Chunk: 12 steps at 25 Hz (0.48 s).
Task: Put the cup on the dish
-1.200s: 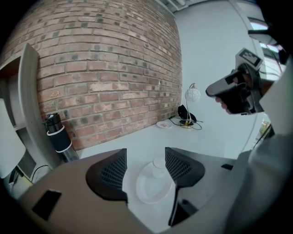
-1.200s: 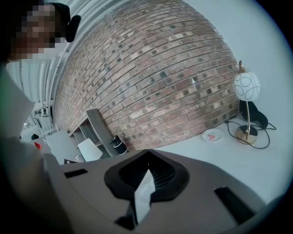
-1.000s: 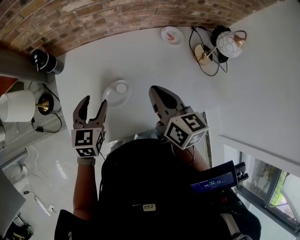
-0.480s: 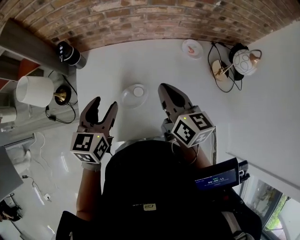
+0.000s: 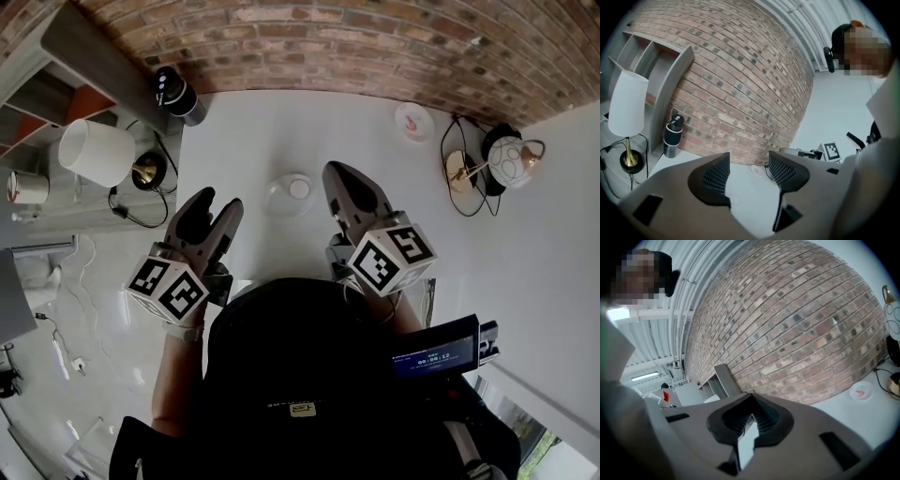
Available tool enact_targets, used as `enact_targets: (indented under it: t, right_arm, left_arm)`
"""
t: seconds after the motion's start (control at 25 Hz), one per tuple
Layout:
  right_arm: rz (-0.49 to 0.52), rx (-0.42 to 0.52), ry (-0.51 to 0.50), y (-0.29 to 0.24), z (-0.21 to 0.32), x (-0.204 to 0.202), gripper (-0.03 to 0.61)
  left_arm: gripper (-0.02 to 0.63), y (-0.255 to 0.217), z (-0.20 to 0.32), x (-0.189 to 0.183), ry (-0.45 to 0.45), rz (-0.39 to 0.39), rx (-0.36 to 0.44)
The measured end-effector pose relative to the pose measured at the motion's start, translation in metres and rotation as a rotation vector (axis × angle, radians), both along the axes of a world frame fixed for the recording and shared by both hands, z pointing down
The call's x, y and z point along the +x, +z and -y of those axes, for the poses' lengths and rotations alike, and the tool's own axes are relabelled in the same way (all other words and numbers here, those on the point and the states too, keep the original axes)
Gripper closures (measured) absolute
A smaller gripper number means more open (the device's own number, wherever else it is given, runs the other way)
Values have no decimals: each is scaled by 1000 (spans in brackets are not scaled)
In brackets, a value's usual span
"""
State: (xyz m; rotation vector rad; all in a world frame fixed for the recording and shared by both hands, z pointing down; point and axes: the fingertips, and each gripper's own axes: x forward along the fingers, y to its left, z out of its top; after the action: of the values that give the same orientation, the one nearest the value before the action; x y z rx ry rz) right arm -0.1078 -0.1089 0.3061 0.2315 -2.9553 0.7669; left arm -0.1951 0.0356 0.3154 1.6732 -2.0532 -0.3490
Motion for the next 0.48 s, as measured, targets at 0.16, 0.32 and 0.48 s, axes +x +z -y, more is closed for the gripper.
enact_targets:
  t: [0.16, 0.32, 0.48]
  right_arm:
    - [14, 8, -43, -6, -3, -13, 574]
    - [20, 9, -79, -9, -8, -24, 574]
    - [22, 17, -109, -11, -8, -34, 574]
  left_arm:
    - [345, -4, -5, -3, -28, 2, 16]
    - [347, -8, -10, -5, -51, -36, 54]
    - [345, -17, -8, -6, -32, -50, 108]
